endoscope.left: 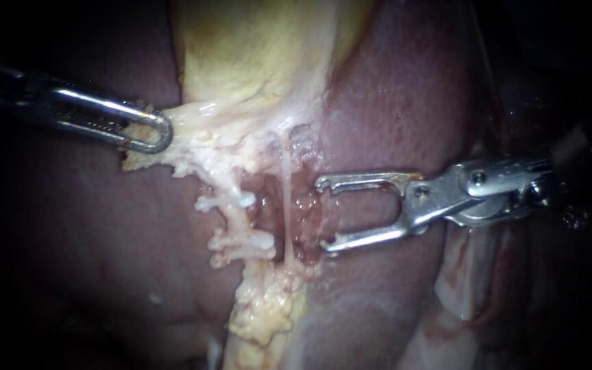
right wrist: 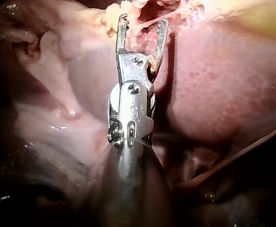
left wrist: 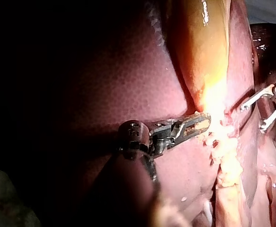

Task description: Going back third clip left tube

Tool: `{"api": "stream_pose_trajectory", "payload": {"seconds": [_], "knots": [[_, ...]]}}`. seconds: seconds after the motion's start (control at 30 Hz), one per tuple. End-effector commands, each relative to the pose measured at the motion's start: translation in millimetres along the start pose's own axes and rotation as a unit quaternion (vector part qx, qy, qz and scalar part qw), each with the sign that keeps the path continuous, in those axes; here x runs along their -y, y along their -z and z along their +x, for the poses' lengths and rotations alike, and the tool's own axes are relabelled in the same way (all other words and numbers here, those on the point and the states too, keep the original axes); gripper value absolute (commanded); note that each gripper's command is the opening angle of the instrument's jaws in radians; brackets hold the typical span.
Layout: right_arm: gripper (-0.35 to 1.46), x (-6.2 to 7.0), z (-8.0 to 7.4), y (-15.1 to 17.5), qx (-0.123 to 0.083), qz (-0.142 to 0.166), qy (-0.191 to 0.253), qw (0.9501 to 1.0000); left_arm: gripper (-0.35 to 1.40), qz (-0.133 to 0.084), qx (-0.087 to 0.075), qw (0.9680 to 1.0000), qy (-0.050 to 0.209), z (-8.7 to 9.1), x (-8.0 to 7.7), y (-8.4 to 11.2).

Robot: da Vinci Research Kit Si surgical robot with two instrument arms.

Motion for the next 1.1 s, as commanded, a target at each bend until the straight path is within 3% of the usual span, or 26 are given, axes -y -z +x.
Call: {"api": "stream_pose_trajectory", "payload": {"seconds": [0.03,0.43,0.87,1.1], "knots": [[0.5,0.2,0.0,0.4,0.0,-0.002,-0.001,1.0,-0.35,0.0,0.0,1.0,0.0,0.0,0.0,0.0],[0.5,0.5,0.1,1.8,0.002,-0.007,0.0,1.0,-0.35,0.0,0.0,1.0,0.0,0.1,0.1,-0.2],[0.5,0.6,0.2,2.1,0.002,-0.008,0.0,1.0,-0.35,0.009,-0.006,0.9999,-0.001,-0.3,2.4,-4.0],[0.5,0.7,0.2,2.1,0.002,-0.008,-0.001,1.0,-0.35,0.012,-0.008,0.9998,-0.013,-0.1,2.5,-5.1]]}}
